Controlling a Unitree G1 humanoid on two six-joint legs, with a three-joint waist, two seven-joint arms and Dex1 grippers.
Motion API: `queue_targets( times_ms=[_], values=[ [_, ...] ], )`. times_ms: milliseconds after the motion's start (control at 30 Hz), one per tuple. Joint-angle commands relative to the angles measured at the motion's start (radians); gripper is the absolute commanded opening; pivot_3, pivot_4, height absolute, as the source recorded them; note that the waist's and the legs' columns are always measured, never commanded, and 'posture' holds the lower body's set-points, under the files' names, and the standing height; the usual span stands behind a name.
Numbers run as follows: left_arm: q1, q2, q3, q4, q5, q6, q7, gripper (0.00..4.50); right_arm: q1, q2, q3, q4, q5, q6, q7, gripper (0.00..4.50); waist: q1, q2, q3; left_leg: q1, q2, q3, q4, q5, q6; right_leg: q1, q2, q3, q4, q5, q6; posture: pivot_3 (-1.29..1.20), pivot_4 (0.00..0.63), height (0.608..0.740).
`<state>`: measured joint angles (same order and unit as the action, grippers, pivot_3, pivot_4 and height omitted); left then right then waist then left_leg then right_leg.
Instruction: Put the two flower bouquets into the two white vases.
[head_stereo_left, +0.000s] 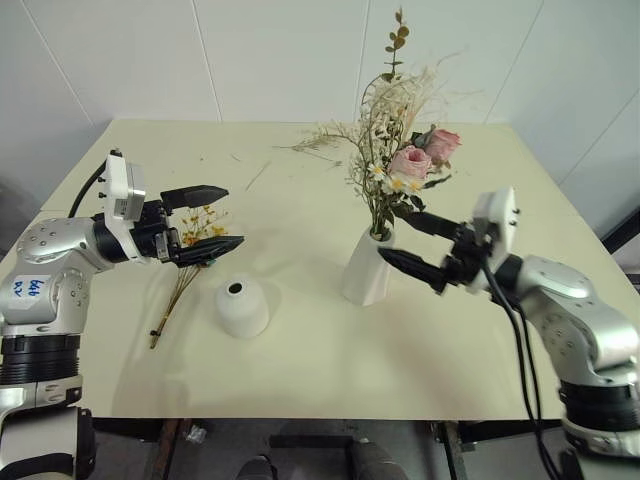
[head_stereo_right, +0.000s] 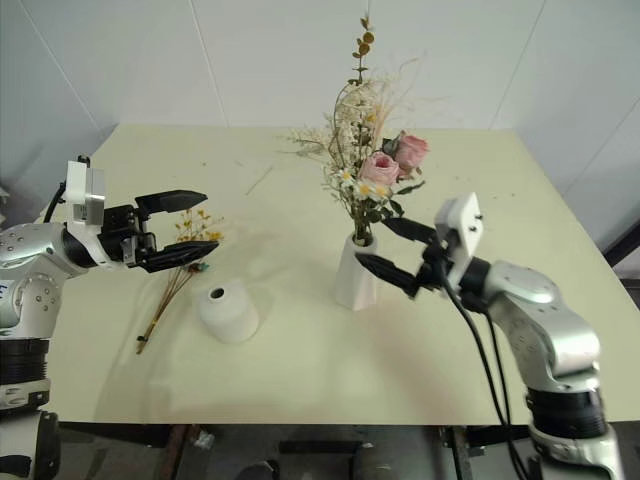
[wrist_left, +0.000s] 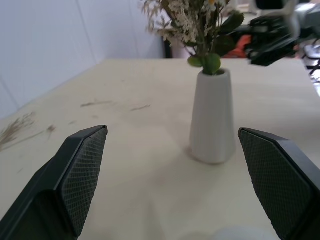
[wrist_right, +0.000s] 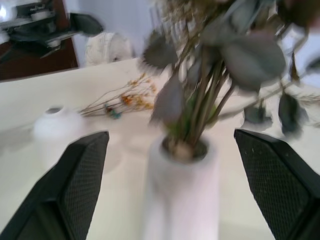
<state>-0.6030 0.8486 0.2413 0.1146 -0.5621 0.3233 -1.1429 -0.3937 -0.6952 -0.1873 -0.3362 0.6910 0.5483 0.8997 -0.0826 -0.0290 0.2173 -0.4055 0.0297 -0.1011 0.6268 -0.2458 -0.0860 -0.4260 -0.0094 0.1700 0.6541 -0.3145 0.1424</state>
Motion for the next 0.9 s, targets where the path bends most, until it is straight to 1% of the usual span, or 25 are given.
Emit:
queue_targets(
  times_ms=[33,133,167,233,267,300,367,400,467,533,600,633,667,800,900],
  values=[
    [0.032,0.098,0.035,-0.032,0.079,0.059,0.085,4.50,0.032,-0.098,-0.108,-0.041,0.046,-0.002,0.082,4.27,-0.003,0.000,0.000,0.000,0.000,0.000,0.000,0.000,0.000,0.000,0.000,0.000,0.000,0.000,0.000,0.00,0.150,0.740],
    [0.031,0.172,0.032,0.004,0.123,0.137,0.138,4.50,0.027,-0.165,-0.130,-0.018,0.040,-0.018,0.122,4.27,-0.003,0.000,0.000,0.001,0.000,0.000,0.001,0.000,0.000,0.000,0.000,0.000,0.001,0.000,0.000,0.00,0.150,0.740],
    [0.030,0.203,0.020,0.012,0.146,0.190,0.166,4.50,0.019,-0.184,-0.137,-0.002,0.036,-0.025,0.138,4.27,-0.003,0.000,0.000,0.002,0.000,0.000,0.001,0.000,0.001,0.001,0.001,0.000,0.000,0.000,0.000,0.00,0.150,0.740],
    [0.019,0.265,-0.032,0.028,0.188,0.333,0.206,4.50,-0.004,-0.219,-0.135,0.043,0.013,-0.056,0.185,4.27,-0.004,-0.001,0.000,0.002,0.000,0.000,0.001,0.000,0.001,0.002,0.001,0.000,0.000,0.000,0.000,0.00,0.150,0.740],
    [0.011,0.299,-0.069,0.026,0.210,0.430,0.226,4.50,-0.022,-0.227,-0.124,0.066,-0.002,-0.077,0.200,4.27,-0.004,-0.001,0.000,0.002,0.000,0.000,0.001,0.000,0.001,0.002,0.001,0.000,0.000,0.000,0.000,0.00,0.150,0.740],
    [0.003,0.320,-0.096,0.025,0.224,0.483,0.231,4.50,-0.037,-0.228,-0.112,0.077,-0.012,-0.090,0.205,4.27,-0.004,-0.001,0.001,0.002,0.000,0.001,0.002,0.000,0.001,0.002,0.001,0.000,-0.001,0.000,0.000,0.00,0.150,0.740],
    [-0.025,0.345,-0.150,0.021,0.236,0.579,0.226,4.50,-0.069,-0.220,-0.092,0.090,-0.020,-0.102,0.207,4.27,-0.004,-0.001,0.001,0.002,0.000,0.001,0.001,0.000,0.001,0.002,0.001,0.001,-0.001,0.000,0.000,0.00,0.150,0.740],
    [-0.044,0.360,-0.205,0.005,0.255,0.621,0.209,4.50,-0.084,-0.215,-0.082,0.097,-0.021,-0.104,0.214,4.27,-0.004,-0.001,0.001,0.002,0.000,0.001,0.000,0.000,0.001,0.002,0.001,0.000,-0.001,0.000,0.000,0.00,0.150,0.740],
    [-0.068,0.384,-0.286,-0.002,0.296,0.660,0.189,4.50,-0.098,-0.205,-0.063,0.085,-0.019,-0.101,0.215,4.27,-0.004,-0.001,0.001,0.001,0.000,0.001,0.000,0.000,0.001,0.001,0.001,0.000,-0.001,0.000,0.000,0.00,0.150,0.740],
    [-0.113,0.362,-0.339,0.008,0.321,0.692,0.196,4.50,-0.100,-0.202,-0.053,0.080,-0.013,-0.105,0.226,4.27,-0.001,-0.001,0.001,0.001,0.000,0.001,-0.002,0.000,0.001,0.001,0.001,0.000,-0.001,0.000,0.000,0.00,0.150,0.740],
    [-0.163,0.294,-0.400,0.007,0.323,0.815,0.227,4.50,-0.109,-0.186,-0.048,0.084,0.001,-0.102,0.228,4.27,0.004,-0.001,0.001,0.000,0.000,0.000,-0.002,0.000,0.000,0.000,0.001,0.000,-0.001,-0.001,0.000,0.00,0.150,0.740],
    [-0.173,0.272,-0.416,0.004,0.317,0.859,0.232,4.50,-0.111,-0.179,-0.047,0.082,0.005,-0.102,0.227,4.27,0.005,-0.001,0.001,0.000,0.000,0.000,-0.002,0.000,0.001,0.000,0.001,0.000,-0.001,-0.001,0.000,0.00,0.150,0.740],
    [-0.185,0.254,-0.459,0.002,0.341,0.910,0.256,4.50,-0.107,-0.172,-0.044,0.071,0.010,-0.101,0.227,4.27,0.005,-0.001,0.001,0.000,-0.001,0.000,-0.002,0.000,0.001,0.000,0.000,0.000,-0.001,-0.001,0.000,0.00,0.150,0.740],
    [-0.203,0.188,-0.485,0.038,0.370,0.955,0.319,4.50,-0.070,-0.146,-0.054,-0.004,0.054,-0.066,0.191,4.27,-0.001,-0.001,0.001,0.000,0.000,-0.001,-0.002,0.000,0.001,-0.001,0.001,0.000,0.000,-0.001,0.000,0.00,0.150,0.740],
    [-0.188,0.179,-0.529,-0.010,0.370,0.995,0.326,4.50,-0.027,-0.139,-0.063,-0.047,0.066,-0.063,0.168,4.27,-0.001,-0.001,0.001,0.001,0.000,-0.001,-0.002,0.000,0.000,-0.001,0.001,0.000,0.002,-0.001,0.000,0.00,0.150,0.740]
  ],
)
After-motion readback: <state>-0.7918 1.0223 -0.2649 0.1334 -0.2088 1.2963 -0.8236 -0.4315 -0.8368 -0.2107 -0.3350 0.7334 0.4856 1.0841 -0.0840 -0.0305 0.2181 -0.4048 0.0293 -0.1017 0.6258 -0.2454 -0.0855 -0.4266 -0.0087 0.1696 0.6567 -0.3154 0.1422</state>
